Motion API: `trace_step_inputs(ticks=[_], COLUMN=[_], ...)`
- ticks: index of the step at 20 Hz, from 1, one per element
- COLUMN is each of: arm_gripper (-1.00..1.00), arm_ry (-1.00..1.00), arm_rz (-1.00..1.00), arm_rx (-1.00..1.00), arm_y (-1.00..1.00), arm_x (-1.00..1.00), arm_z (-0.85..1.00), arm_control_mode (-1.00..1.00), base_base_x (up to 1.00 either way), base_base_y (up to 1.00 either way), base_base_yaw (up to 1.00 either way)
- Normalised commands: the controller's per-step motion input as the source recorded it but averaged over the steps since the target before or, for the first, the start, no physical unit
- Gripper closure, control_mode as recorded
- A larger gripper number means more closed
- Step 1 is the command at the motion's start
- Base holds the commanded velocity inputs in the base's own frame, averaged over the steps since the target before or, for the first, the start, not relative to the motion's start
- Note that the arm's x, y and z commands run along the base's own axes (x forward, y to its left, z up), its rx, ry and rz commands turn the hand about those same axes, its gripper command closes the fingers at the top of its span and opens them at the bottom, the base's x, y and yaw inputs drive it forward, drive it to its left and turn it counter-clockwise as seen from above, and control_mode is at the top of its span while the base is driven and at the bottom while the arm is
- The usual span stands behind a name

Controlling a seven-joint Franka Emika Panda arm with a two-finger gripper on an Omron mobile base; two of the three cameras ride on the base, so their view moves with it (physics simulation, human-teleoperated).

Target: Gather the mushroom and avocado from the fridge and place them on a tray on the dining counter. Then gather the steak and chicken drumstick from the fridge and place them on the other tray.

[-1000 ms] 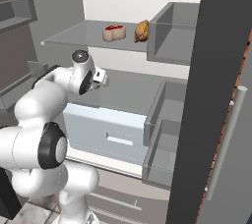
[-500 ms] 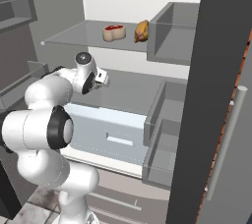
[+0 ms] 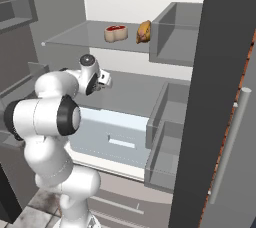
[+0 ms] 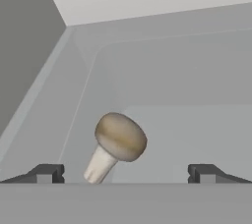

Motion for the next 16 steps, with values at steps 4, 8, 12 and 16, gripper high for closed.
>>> trace_step_inputs(ticks=[4, 8, 12, 16], arm_gripper=[-1.00, -1.00, -1.00, -1.00], arm_ry=[0.00, 0.01, 0.02, 0.02], arm_rz=[0.00, 0.00, 0.00, 0.00], arm_rx=[0.00, 0.01, 0.00, 0.01], arm_y=[0.06, 0.04, 0.01, 0.00], arm_x=[0.44, 0.36, 0.09, 0.01], arm_z=[-0.15, -0.15, -0.13, -0.12], arm_control_mode=[-1.00, -1.00, -1.00, -1.00], base_base_x=[0.00, 0.00, 0.00, 0.00], base_base_y=[0.00, 0.00, 0.00, 0.00], base_base_yaw=[0.00, 0.00, 0.00, 0.00])
